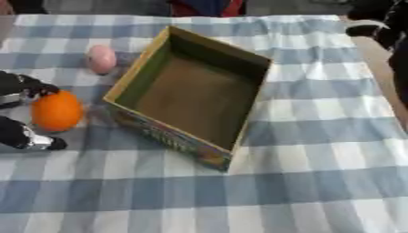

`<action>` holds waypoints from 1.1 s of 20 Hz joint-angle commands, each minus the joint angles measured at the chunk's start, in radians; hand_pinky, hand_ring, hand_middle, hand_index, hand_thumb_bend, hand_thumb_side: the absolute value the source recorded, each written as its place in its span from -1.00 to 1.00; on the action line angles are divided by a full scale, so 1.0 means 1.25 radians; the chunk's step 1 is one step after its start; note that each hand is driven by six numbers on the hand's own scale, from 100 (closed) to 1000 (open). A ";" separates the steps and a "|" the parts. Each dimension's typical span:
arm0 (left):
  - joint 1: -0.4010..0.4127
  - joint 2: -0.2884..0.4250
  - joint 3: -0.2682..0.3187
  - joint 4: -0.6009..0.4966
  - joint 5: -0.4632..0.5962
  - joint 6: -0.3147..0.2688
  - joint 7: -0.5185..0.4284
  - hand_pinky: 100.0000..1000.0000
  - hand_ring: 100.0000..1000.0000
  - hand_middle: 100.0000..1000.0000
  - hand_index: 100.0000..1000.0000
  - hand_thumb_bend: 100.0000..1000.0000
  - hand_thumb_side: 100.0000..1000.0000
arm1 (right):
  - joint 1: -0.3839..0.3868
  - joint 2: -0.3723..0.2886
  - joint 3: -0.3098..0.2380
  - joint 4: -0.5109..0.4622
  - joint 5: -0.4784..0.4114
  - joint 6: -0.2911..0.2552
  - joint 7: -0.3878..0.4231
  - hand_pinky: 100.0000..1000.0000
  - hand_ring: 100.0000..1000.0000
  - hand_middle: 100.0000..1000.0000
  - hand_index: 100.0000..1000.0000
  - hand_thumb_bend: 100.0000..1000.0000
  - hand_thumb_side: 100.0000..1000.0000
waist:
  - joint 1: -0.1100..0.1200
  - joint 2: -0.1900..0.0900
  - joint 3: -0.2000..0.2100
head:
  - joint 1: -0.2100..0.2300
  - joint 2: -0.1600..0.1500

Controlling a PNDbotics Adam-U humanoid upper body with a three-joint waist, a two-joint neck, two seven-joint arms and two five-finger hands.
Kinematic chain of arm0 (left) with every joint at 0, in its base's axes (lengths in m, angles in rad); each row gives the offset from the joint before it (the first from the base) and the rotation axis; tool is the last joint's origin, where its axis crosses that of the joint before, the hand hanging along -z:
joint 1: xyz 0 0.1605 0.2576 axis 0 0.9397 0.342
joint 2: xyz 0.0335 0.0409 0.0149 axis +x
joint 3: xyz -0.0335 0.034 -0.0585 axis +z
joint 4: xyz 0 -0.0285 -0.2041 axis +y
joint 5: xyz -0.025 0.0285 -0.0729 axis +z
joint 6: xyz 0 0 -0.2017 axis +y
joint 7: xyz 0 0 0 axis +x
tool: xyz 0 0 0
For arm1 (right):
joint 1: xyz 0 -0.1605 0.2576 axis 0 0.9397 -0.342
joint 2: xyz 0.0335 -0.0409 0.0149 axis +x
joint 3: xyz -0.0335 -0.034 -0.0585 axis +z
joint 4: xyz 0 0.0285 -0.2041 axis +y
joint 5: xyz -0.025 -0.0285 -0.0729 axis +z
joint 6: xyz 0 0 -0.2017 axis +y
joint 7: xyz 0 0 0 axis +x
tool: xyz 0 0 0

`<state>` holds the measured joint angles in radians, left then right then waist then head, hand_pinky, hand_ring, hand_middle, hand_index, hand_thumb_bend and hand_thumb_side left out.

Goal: Pick up objects on the table and place them in the box.

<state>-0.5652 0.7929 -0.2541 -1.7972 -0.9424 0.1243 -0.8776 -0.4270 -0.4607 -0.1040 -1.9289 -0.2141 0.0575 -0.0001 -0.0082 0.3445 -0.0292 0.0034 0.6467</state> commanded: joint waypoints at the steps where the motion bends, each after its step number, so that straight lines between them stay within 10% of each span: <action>1: -0.014 0.007 0.001 0.008 -0.003 0.008 0.016 -0.29 0.49 0.30 0.78 -0.09 0.46 | -0.008 -0.011 -0.004 -0.007 -0.002 -0.003 0.004 0.31 0.43 0.21 0.71 -1.00 1.00 | 0.000 -0.013 -0.001 | 0.001 -0.012; 8: -0.023 -0.003 -0.014 0.033 -0.039 0.034 0.063 -0.44 0.38 0.17 0.65 -0.92 -0.08 | -0.008 -0.010 -0.003 -0.006 -0.003 -0.003 0.005 0.31 0.43 0.21 0.71 -1.00 1.00 | -0.001 -0.011 -0.004 | 0.002 -0.014; 15: -0.024 -0.009 -0.021 0.050 -0.088 0.037 0.084 -0.57 0.30 0.13 0.62 -1.00 -0.82 | -0.007 -0.009 -0.004 -0.006 -0.003 -0.004 0.007 0.31 0.43 0.20 0.71 -1.00 1.00 | -0.002 -0.010 -0.006 | 0.001 -0.016; 22: -0.024 -0.014 -0.022 0.062 -0.081 0.027 0.113 -0.84 0.12 -0.03 0.45 -1.00 -0.85 | -0.006 -0.008 -0.004 -0.005 -0.005 -0.003 0.007 0.32 0.43 0.20 0.71 -1.00 1.00 | -0.002 -0.010 -0.005 | -0.001 -0.017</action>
<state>-0.5862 0.7572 -0.2822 -1.7208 -1.0441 0.1589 -0.7452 -0.4263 -0.4598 -0.1040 -1.9285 -0.2147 0.0550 0.0062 -0.0099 0.3482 -0.0363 0.0033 0.6328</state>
